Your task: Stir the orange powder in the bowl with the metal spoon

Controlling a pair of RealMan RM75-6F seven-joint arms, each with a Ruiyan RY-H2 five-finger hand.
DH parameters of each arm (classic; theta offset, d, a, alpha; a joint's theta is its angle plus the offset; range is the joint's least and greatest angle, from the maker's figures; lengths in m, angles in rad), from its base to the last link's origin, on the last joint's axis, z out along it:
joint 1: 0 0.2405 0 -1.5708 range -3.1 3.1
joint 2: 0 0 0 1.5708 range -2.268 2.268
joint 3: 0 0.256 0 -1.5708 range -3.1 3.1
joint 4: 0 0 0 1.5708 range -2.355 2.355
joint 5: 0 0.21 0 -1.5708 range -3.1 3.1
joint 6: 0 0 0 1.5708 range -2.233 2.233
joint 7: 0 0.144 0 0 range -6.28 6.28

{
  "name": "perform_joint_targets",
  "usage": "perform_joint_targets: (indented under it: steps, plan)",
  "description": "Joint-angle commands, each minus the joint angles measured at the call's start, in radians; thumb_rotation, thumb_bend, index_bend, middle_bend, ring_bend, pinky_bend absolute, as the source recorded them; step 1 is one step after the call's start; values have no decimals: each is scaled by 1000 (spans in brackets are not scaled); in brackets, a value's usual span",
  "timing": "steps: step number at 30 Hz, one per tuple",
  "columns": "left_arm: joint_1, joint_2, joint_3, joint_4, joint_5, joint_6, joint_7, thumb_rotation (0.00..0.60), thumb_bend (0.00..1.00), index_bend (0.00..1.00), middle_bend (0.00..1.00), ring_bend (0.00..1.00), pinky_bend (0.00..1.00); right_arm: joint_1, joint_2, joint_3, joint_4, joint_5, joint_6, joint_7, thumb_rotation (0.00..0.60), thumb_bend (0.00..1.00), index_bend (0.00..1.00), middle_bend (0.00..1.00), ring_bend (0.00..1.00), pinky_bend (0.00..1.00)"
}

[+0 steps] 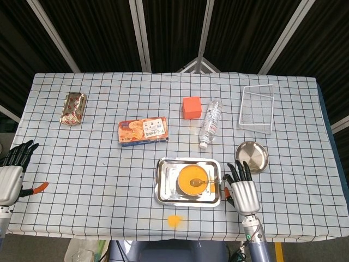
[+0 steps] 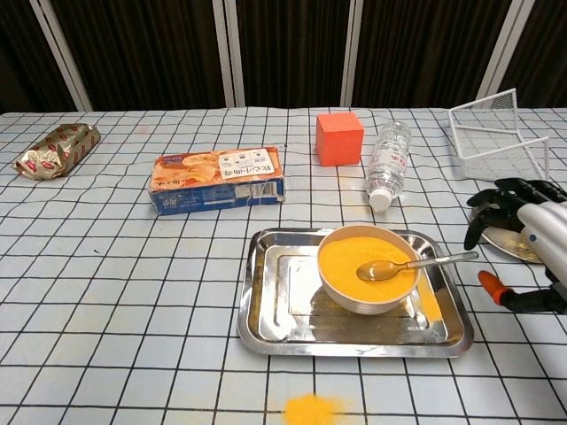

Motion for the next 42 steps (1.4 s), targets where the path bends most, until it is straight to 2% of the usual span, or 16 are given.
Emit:
perform_joint_targets:
  steps: [1, 18, 42]
  plan:
    - [0, 0, 0, -1, 0, 0, 0, 600, 16, 0, 0, 0, 0, 3, -18, 1, 22, -13, 3, 16, 600, 455, 442, 180, 0, 0]
    - [-1, 0, -1, -4, -9, -7, 3, 600, 16, 0, 0, 0, 0, 14, -76, 35, 89, -13, -8, 64, 600, 454, 499, 201, 0, 0]
    - [-1, 1, -2, -5, -10, -7, 3, 600, 16, 0, 0, 0, 0, 17, -90, 47, 94, -14, -18, 62, 600, 455, 519, 202, 0, 0]
